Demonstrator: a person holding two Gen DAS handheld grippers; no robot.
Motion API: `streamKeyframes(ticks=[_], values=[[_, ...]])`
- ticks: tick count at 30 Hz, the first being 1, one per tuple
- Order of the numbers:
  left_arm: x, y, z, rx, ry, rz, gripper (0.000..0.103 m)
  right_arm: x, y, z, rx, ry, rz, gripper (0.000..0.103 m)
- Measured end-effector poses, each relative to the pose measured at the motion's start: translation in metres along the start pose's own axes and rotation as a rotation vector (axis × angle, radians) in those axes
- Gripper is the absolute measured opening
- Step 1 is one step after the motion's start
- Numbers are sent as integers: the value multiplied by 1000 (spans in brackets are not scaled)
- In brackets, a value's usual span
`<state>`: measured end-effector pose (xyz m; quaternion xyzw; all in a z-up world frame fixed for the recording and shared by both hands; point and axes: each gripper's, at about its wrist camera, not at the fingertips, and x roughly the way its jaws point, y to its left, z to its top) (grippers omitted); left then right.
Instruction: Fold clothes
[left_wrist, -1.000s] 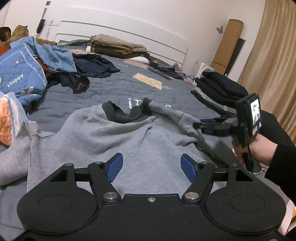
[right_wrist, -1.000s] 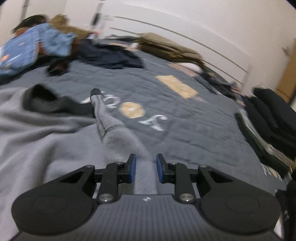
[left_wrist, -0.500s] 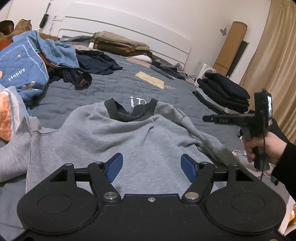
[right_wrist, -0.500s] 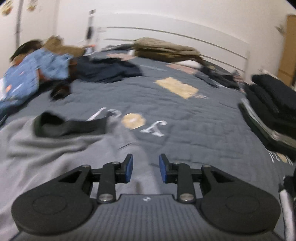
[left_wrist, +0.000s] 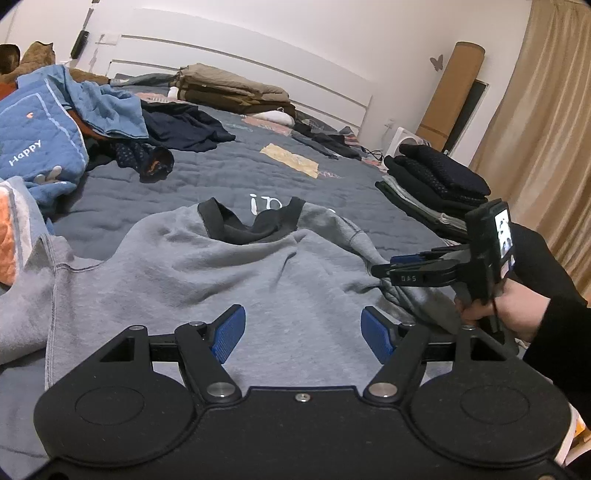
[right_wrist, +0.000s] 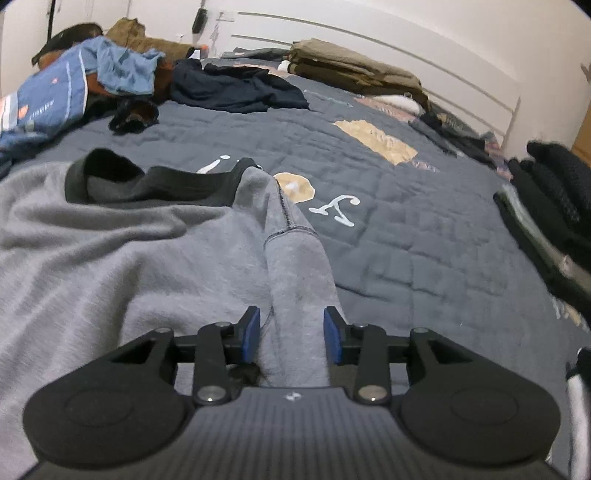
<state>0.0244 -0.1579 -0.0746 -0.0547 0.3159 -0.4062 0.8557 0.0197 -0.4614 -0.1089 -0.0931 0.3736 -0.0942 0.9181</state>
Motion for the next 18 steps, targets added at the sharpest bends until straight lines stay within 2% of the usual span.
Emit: streamKeyframes(ticks=[3,5,7,12,18], values=[[1,1,0,-7,3,2,69,4,-6,1,16,0,-38,27],[1,2,0,-9,4,2,69,8,-14,2,55,7,-33,11],[2,2,-1,-10,7,2,69,8,-21,4,79,-11,-74,3],[3,4,-1,-13,12,4,69,6,-50,16,201,-52,-104,2],[5,6,-1,-21,17,6,69,12,-74,30,259,-79,-138,2]])
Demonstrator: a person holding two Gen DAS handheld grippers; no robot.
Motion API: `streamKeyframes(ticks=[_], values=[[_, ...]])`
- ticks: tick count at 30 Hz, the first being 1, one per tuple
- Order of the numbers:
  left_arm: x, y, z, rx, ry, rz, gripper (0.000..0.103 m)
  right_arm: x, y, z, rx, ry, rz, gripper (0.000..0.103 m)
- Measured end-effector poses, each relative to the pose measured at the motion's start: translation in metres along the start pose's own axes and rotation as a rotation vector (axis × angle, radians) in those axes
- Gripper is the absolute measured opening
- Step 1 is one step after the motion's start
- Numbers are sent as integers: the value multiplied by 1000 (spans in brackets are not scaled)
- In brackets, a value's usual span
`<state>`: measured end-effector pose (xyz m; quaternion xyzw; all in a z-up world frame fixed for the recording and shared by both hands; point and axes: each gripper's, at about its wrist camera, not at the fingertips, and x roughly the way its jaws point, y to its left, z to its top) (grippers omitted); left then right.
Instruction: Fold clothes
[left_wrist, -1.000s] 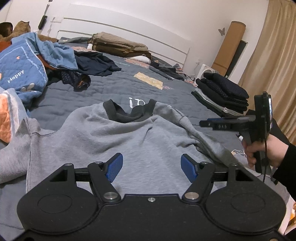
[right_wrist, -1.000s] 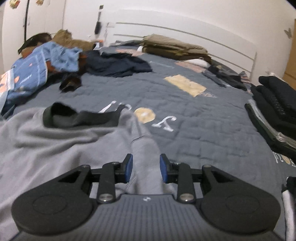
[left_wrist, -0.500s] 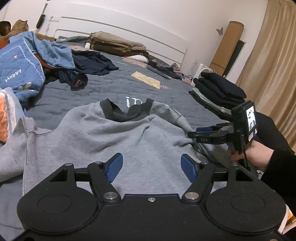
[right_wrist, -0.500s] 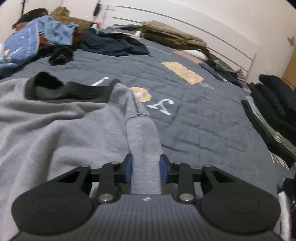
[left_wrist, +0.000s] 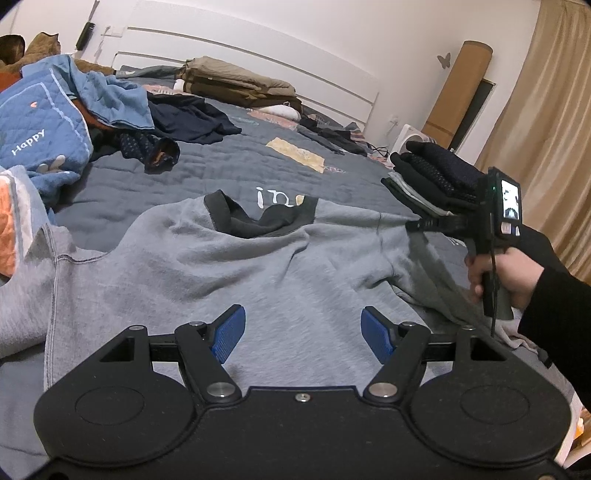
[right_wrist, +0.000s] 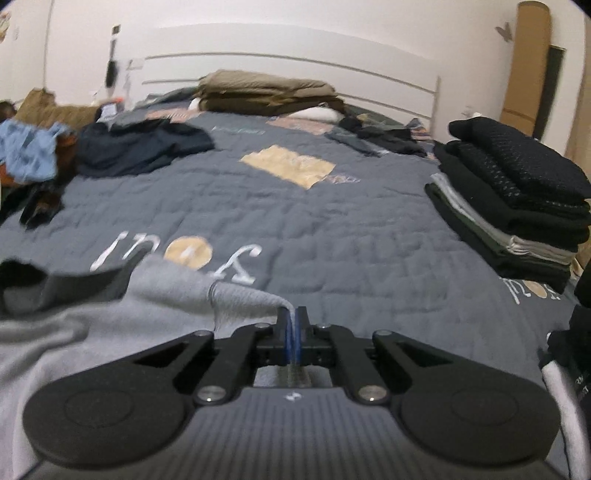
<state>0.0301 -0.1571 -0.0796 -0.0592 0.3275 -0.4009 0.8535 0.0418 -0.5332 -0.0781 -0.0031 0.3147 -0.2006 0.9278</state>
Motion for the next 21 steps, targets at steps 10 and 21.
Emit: streamKeyframes(ticks=[10,21], values=[[3,-1,0,-6,10,-9,69,37,1,-5,-34,157,33,7],[0,-28,-6,53,7,-126,69,-64,-25,-17,15,42,72,42]])
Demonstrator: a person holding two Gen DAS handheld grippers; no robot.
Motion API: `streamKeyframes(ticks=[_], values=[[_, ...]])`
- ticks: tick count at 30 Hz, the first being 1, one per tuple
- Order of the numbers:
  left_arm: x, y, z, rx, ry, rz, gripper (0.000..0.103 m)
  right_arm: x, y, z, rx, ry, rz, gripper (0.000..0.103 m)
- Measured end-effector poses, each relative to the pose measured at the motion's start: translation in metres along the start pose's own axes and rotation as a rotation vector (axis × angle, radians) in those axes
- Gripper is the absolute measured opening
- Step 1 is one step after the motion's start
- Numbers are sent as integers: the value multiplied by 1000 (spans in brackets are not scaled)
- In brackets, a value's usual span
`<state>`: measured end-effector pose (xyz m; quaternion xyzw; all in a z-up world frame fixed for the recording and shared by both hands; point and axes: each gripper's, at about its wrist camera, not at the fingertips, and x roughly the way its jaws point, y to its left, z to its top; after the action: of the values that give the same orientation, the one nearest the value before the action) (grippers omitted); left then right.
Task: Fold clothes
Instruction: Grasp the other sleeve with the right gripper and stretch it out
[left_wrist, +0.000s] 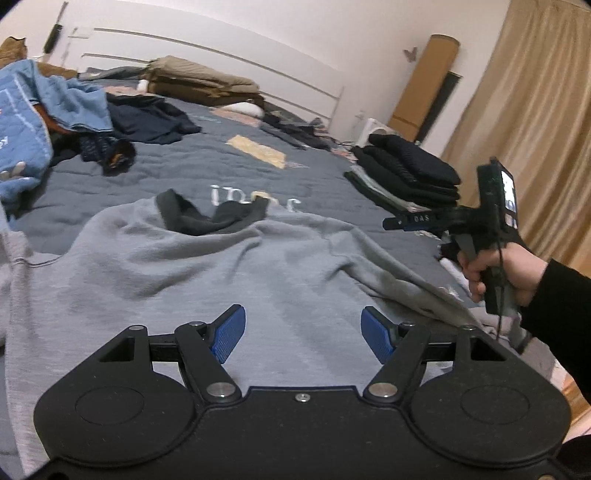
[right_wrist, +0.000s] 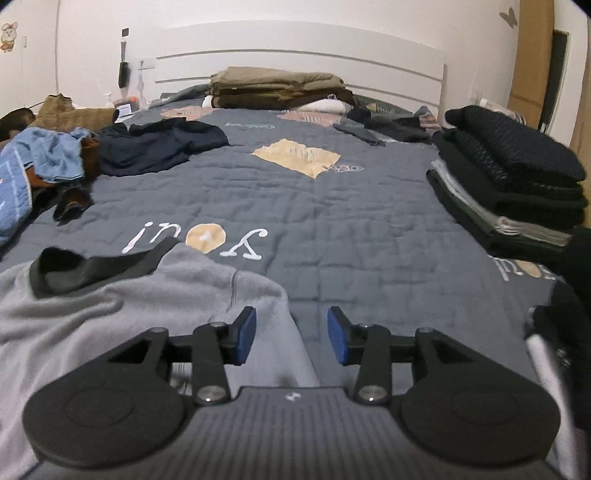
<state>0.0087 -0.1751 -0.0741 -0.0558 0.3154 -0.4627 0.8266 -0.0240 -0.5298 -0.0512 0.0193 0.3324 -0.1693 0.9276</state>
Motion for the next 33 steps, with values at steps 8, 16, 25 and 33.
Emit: streamKeyframes(ticks=[8,16,25,33], values=[[-1,-27,-2,50,-16,-119,69,-53,-23,-43,-29,19,-64,43],[6,-50,-6,80,-6,-163,70,-101,-60,-93,-51,42,-167,49],[10,-60,-14,112,20,-179,70,-102,-78,-120,-84,82,-176,50],[17,-58,-18,103,43,-161,70,-79,-52,-126,-223,111,-138,49]])
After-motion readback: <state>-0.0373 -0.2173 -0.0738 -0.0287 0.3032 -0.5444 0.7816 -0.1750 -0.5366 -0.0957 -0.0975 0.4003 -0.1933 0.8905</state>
